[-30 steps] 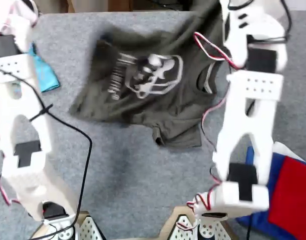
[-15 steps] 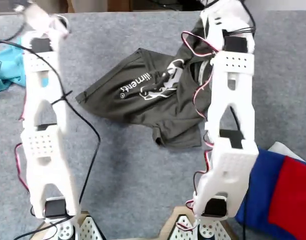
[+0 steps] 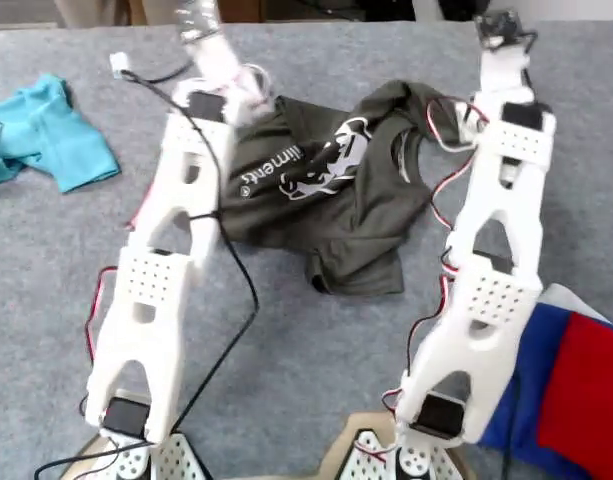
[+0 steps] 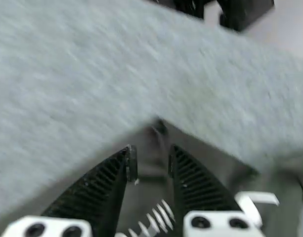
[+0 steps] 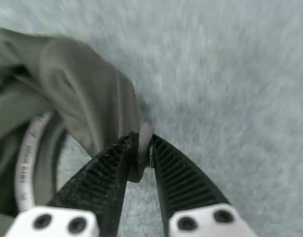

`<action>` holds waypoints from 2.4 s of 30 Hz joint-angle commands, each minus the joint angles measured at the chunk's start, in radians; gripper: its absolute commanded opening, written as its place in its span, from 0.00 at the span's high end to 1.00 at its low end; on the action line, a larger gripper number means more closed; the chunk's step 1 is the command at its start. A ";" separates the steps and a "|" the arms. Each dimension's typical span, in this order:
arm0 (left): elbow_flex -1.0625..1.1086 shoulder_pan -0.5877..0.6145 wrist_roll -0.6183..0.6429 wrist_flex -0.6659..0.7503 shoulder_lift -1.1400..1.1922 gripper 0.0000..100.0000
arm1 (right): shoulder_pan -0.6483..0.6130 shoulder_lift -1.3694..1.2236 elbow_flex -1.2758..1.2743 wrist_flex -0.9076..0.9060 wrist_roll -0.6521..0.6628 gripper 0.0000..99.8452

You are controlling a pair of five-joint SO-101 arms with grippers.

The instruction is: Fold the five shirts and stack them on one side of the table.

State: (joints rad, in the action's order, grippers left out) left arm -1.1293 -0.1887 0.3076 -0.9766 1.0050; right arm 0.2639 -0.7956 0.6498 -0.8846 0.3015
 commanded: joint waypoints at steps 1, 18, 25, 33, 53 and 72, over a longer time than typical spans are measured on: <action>-0.054 -0.080 0.011 -0.048 -0.021 0.88 | 0.035 -0.028 0.062 0.054 -0.014 1.00; -0.118 -0.140 0.206 -0.063 0.151 0.88 | 0.036 -0.035 0.058 0.071 -0.009 1.00; -0.152 -0.130 0.219 -0.058 0.183 0.88 | 0.035 -0.035 0.054 0.071 -0.011 1.00; -0.152 -0.132 0.242 -0.057 0.182 0.88 | 0.030 -0.036 0.054 0.071 -0.009 1.00; -0.106 -0.153 0.255 -0.018 0.188 0.98 | 0.028 -0.035 0.054 0.063 -0.014 1.00; -0.545 -0.011 0.106 -0.344 0.024 0.98 | -0.051 0.105 0.452 -0.359 0.066 1.00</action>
State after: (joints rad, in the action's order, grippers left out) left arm -1.6034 -0.2209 0.4258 -1.2835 1.1216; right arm 0.2440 -0.8002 0.9674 -1.1607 0.3460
